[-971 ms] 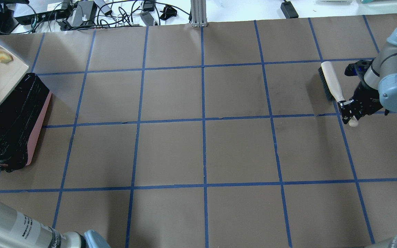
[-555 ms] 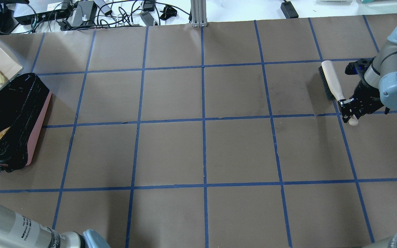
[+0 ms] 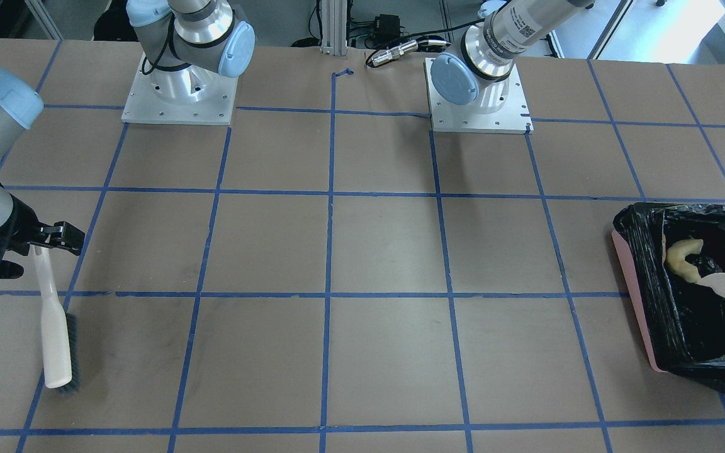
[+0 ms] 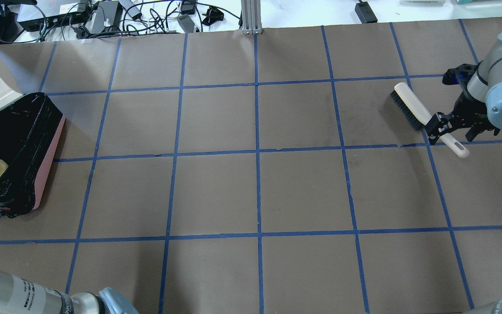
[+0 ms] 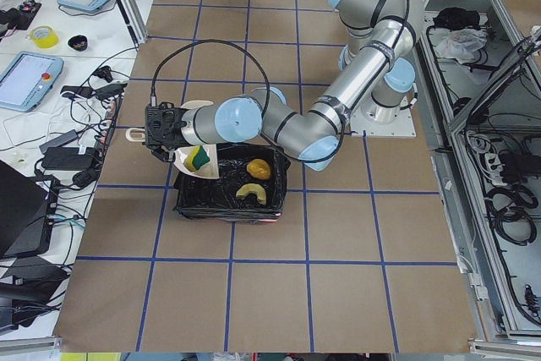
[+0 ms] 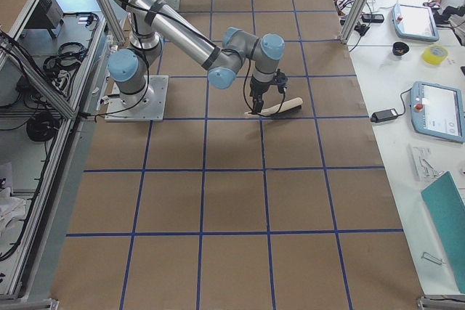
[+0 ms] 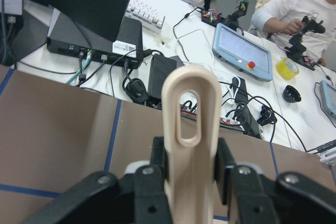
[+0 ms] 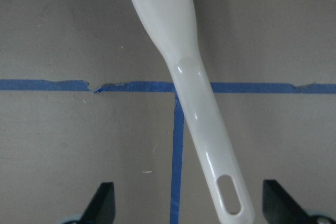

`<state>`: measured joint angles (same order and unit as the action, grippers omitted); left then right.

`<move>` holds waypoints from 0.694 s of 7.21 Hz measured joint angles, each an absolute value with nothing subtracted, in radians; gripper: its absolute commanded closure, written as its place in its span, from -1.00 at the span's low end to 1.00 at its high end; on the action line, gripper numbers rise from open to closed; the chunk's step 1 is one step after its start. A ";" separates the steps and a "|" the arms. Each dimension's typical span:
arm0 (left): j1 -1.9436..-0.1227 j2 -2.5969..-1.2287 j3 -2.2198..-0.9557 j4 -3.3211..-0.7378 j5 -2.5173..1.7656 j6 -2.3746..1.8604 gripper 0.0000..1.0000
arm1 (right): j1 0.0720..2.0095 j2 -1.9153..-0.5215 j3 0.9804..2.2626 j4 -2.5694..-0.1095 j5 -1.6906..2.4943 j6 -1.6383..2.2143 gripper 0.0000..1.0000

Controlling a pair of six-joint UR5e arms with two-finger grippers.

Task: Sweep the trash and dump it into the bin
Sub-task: 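Place the brush on the table and open the right gripper, raising it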

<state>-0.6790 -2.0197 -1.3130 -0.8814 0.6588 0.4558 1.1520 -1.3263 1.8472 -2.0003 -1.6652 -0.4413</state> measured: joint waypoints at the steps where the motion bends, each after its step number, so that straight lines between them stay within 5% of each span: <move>1: -0.667 -2.007 -1.357 -0.828 0.598 0.532 1.00 | 1.152 -1.351 1.809 -1.935 -1.663 -0.444 -1.00; 5: -0.633 -1.984 -1.481 -0.631 0.464 0.635 1.00 | 1.153 -1.490 1.490 -1.473 -1.679 -0.457 -1.00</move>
<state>-0.6332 -1.9840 -1.4809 -0.6311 0.4642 0.6352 1.1527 -1.4903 1.4897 -1.4728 -1.6788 -0.4567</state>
